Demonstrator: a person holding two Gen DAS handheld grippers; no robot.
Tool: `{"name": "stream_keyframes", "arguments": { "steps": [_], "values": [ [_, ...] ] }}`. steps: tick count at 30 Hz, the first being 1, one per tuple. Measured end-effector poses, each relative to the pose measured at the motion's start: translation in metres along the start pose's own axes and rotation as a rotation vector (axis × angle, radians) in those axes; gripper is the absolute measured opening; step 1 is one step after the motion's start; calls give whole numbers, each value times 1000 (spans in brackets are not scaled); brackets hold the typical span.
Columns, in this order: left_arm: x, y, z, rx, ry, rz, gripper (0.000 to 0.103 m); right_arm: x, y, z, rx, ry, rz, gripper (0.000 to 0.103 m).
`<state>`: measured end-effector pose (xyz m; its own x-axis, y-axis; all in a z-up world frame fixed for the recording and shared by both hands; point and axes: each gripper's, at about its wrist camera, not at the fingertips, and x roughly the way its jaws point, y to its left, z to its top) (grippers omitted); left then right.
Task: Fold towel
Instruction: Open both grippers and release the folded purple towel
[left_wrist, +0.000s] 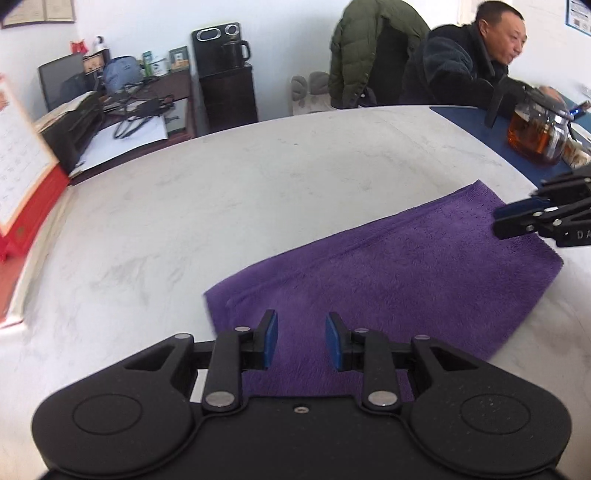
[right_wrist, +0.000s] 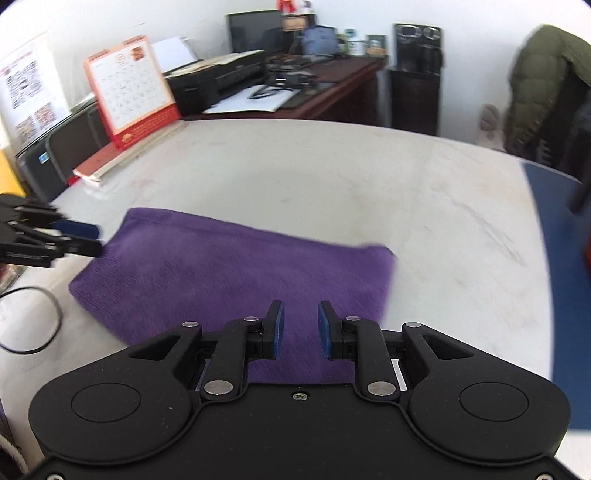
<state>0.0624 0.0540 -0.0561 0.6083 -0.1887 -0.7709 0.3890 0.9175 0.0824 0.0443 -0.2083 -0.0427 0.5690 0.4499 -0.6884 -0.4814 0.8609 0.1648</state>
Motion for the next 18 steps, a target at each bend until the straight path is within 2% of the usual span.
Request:
{"name": "stream_keyframes", "arguments": {
  "steps": [5, 6, 10, 18],
  "values": [
    [24, 3, 6, -24, 15, -14, 27, 43, 32, 23, -134, 11, 84, 24],
    [25, 6, 4, -39, 12, -17, 31, 49, 34, 25, -142, 14, 91, 24],
    [28, 25, 2, -105, 5, -7, 32, 63, 23, 27, -135, 20, 83, 24],
    [23, 34, 5, -175, 8, 43, 31, 41, -33, 18, 26, 1, -68, 24]
  ]
}}
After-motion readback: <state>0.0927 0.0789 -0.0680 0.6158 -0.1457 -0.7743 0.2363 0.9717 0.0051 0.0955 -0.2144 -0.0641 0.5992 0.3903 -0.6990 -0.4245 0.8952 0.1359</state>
